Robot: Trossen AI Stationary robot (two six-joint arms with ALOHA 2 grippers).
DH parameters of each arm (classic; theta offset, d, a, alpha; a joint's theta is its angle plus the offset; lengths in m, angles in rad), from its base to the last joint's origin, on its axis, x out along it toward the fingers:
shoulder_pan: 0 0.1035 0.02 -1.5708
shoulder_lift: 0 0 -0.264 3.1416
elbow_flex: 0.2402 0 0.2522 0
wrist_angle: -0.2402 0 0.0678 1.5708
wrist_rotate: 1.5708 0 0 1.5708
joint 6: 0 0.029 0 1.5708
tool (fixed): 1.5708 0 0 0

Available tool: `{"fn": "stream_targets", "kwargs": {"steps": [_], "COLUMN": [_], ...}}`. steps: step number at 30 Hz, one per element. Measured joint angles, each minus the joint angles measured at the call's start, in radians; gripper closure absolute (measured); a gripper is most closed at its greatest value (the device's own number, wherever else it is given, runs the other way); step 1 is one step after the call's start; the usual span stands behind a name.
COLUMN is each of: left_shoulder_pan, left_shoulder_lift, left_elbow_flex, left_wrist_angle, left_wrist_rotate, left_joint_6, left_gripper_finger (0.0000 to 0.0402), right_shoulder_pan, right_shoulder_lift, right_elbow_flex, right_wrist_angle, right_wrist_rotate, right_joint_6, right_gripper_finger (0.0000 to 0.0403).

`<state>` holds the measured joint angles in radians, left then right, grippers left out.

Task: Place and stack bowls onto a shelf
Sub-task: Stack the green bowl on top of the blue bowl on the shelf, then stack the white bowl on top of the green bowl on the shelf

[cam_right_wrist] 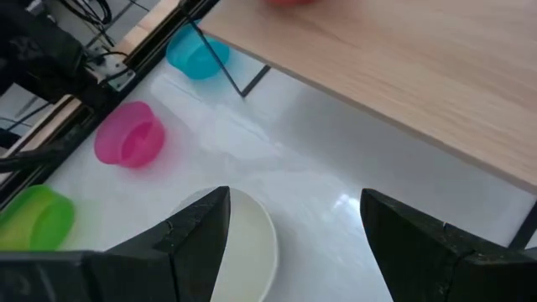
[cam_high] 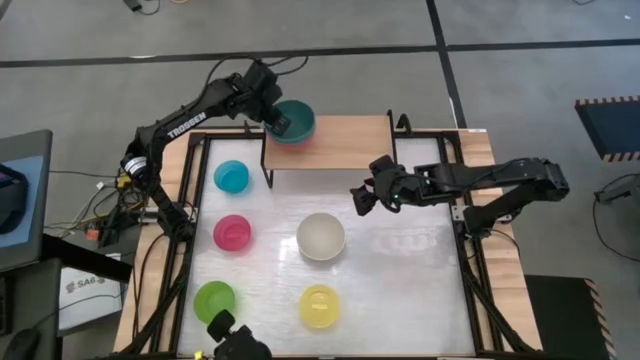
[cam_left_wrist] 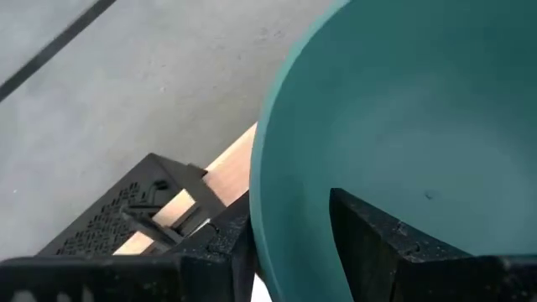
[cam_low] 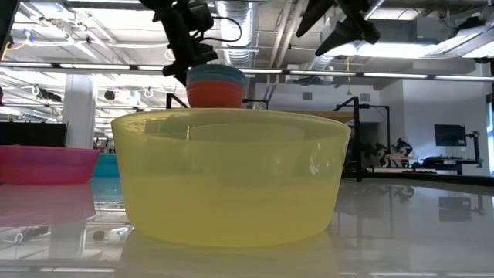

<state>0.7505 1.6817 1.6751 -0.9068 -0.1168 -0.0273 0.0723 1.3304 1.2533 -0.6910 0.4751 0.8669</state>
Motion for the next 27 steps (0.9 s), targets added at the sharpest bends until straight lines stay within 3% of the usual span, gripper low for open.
{"fn": "stream_targets", "kwargs": {"steps": [5, 10, 18, 23, 27], "left_shoulder_pan": [-0.024, -0.033, -0.038, -0.119, -0.233], "left_shoulder_lift": [-0.013, -0.058, -0.158, -0.198, -0.216], "left_elbow_flex": [0.064, 0.118, 0.121, 0.121, 0.121], "left_wrist_angle": [0.006, 0.012, -0.013, -0.038, -0.038], "left_wrist_rotate": [-0.002, -0.012, -0.044, -0.065, -0.156], "left_joint_6": [0.011, 0.051, 0.012, -0.055, -0.069], "left_gripper_finger": [0.0273, 0.0273, 0.0273, 0.0273, 0.0273], "right_shoulder_pan": [-0.004, -0.016, 0.014, 0.011, 0.012], "right_shoulder_lift": [0.041, 0.156, 0.367, 0.47, 0.515], "right_elbow_flex": [0.002, 0.001, 0.001, 0.001, 0.001], "right_wrist_angle": [0.004, 0.065, 0.105, 0.096, 0.094], "right_wrist_rotate": [-0.011, -0.18, -0.271, -0.294, -0.302], "right_joint_6": [-0.007, -0.005, 0.021, 0.03, 0.042], "right_gripper_finger": [0.0112, 0.0112, 0.0112, 0.0112, 0.0118]}}
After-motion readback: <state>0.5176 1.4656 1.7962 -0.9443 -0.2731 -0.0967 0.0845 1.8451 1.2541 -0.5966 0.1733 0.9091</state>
